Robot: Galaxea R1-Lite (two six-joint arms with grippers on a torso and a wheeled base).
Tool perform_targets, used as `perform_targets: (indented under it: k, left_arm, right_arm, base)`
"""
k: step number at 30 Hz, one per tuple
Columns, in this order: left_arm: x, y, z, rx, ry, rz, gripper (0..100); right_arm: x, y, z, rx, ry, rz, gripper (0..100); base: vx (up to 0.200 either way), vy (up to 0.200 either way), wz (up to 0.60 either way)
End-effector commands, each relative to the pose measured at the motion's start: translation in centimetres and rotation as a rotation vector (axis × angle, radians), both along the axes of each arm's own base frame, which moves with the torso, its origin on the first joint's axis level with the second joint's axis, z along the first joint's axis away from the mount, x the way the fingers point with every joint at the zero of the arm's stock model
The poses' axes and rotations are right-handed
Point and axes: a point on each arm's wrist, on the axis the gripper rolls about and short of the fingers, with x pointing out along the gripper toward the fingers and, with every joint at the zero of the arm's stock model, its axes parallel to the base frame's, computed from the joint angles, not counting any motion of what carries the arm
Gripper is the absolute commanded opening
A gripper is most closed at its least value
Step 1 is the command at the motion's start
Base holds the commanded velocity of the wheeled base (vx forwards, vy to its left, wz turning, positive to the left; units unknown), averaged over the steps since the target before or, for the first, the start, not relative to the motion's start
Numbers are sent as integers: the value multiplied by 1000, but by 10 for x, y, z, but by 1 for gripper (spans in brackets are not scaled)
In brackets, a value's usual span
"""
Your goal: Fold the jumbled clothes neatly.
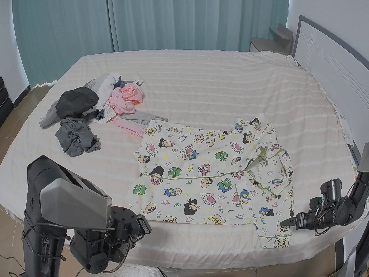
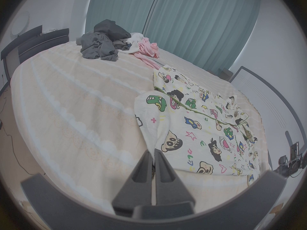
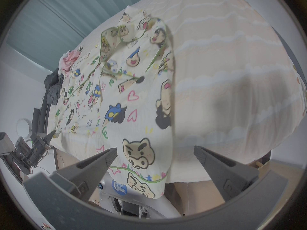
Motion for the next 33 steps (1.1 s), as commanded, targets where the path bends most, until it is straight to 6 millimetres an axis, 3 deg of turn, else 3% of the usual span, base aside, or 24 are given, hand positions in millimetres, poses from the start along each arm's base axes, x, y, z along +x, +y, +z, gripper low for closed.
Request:
perform_targets:
  k: [1,20,29,30,33]
  left_arm:
    - [-1,-1,0,-1,0,-4,0]
    - [-2,-1,1,-8,-10,-4,0]
    - [-2,-2,1,-9,-12,-10,0]
    - [-2,-3,1,-9,-12,-12,0]
    - [-3,-2,0,-5,-7,-10,0]
  right_arm:
    - [1,7,-13,-4,50,30,100]
    - [-2,32,-20,16,90,137,100]
    - [0,40,-21,50,102,106,100]
    - [1,40,-20,50,98,104,0]
    - [-3,39,-20,43,104,105,0]
  base:
    - [0,0,0]
    - [0,0,0]
    - [0,0,0]
    - [0,0,0]
    - [0,0,0]
